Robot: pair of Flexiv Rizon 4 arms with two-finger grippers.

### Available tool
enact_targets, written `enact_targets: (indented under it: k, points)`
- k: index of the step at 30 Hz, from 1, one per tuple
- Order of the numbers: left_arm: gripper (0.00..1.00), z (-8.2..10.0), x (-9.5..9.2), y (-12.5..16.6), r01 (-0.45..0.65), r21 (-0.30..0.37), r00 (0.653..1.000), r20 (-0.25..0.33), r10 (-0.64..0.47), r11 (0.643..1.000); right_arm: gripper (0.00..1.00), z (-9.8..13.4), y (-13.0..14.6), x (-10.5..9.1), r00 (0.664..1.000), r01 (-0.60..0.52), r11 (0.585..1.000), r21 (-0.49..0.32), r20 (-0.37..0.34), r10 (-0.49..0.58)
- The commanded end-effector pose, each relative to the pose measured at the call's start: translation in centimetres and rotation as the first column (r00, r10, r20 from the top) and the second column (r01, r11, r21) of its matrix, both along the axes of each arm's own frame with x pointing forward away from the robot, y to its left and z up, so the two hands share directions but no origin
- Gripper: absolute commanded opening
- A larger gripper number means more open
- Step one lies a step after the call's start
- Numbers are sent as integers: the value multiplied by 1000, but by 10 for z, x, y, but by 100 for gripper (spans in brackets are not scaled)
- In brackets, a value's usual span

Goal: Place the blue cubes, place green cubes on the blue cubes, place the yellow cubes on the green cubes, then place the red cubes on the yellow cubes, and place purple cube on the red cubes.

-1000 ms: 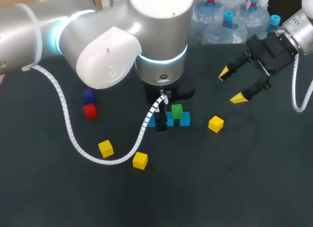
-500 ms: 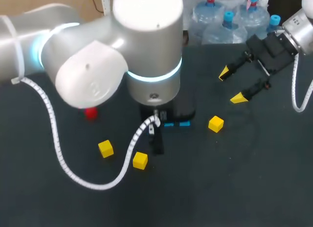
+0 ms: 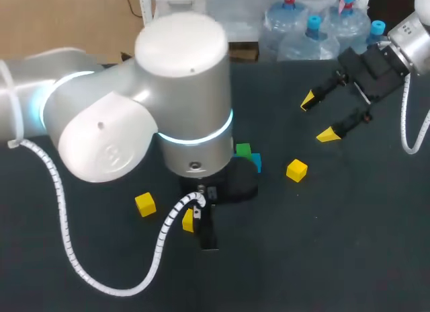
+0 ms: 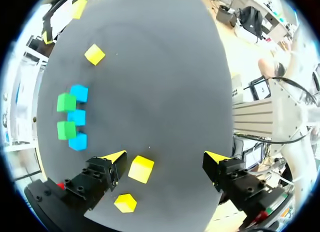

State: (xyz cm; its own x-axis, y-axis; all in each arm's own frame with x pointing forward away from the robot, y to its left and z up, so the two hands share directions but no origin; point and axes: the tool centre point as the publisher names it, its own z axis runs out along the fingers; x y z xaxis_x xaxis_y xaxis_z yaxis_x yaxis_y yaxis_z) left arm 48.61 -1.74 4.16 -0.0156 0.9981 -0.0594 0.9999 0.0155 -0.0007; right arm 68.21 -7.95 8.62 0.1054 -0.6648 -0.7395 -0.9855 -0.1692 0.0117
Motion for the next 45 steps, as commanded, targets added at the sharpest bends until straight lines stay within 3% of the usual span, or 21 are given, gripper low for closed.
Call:
enact_targets:
  k: [1, 3, 10, 15, 32, 45]
  points:
    - [100, -4, -1, 12, -20, -11, 1000, -7, 20, 1000, 100, 0, 0, 0, 1000, 0, 1000, 1, 1, 0]
    - [100, -9, 0, 14, -22, 28, 999, -22, 23, 999, 100, 0, 0, 0, 1000, 0, 1000, 1, 1, 0]
    - [100, -18, 8, 19, 2, 74, 1000, -28, 0, 997, 100, 0, 0, 0, 1000, 0, 1000, 1, 1, 0]
    - [100, -23, 9, 21, 45, 68, 999, 2, -45, 997, 100, 0, 0, 0, 1000, 0, 1000, 1, 1, 0]
    - [100, -38, 6, 28, 53, 83, 998, 12, -54, 995, 100, 0, 0, 0, 1000, 0, 1000, 1, 1, 0]
    - [100, -39, 19, 27, 88, 80, 995, 33, -91, 993, 100, 0, 0, 0, 1000, 0, 1000, 1, 1, 0]
